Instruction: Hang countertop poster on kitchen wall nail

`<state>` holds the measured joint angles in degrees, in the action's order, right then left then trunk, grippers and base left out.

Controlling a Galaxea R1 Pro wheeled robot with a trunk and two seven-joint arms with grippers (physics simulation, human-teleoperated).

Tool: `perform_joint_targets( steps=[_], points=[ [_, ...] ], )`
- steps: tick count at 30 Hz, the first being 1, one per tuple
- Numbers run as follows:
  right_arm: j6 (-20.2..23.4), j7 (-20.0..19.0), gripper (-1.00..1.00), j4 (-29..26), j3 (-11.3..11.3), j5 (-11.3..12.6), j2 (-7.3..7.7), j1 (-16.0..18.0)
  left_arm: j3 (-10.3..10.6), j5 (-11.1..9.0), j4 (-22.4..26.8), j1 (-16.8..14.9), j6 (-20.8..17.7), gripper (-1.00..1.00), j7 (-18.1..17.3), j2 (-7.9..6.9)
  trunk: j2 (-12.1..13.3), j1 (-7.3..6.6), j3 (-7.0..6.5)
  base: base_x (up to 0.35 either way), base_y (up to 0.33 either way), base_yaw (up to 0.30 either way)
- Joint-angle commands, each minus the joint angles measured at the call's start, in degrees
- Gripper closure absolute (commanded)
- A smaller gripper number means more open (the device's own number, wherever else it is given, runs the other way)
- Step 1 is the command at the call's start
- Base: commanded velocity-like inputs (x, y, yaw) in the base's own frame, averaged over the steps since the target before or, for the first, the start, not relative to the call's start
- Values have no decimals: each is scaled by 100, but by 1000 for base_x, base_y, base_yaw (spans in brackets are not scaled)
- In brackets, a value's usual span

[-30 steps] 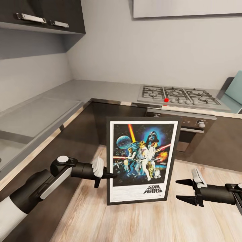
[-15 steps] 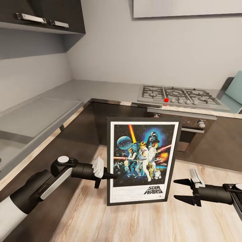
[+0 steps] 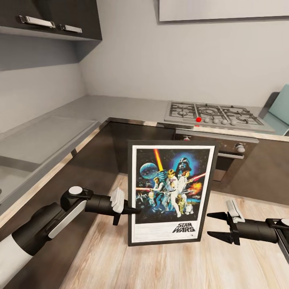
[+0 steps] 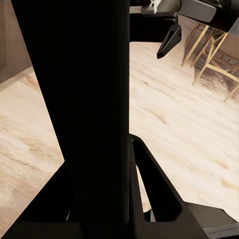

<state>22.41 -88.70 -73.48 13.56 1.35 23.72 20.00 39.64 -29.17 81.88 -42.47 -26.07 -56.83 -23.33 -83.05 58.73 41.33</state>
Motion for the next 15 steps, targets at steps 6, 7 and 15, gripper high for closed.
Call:
perform_joint_targets(
  steps=[6, 7, 15],
  points=[
    [54, -17, -100, 0, -2, 165, 1, 4, 24, -45, 3, -7, -31, 100, -159, 0, -3, 0, 5, 0, 0, 0],
    [54, -17, -100, 0, -2, 180, 1, 4, 28, -45, 3, -7, -30, 100, -198, 1, -3, 0, 5, 0, 0, 0],
    [53, -16, -100, 1, -2, 206, -84, 12, 53, -45, 10, -7, -30, 100, -263, 3, -3, 0, 5, 0, 0, 0]
  ],
)
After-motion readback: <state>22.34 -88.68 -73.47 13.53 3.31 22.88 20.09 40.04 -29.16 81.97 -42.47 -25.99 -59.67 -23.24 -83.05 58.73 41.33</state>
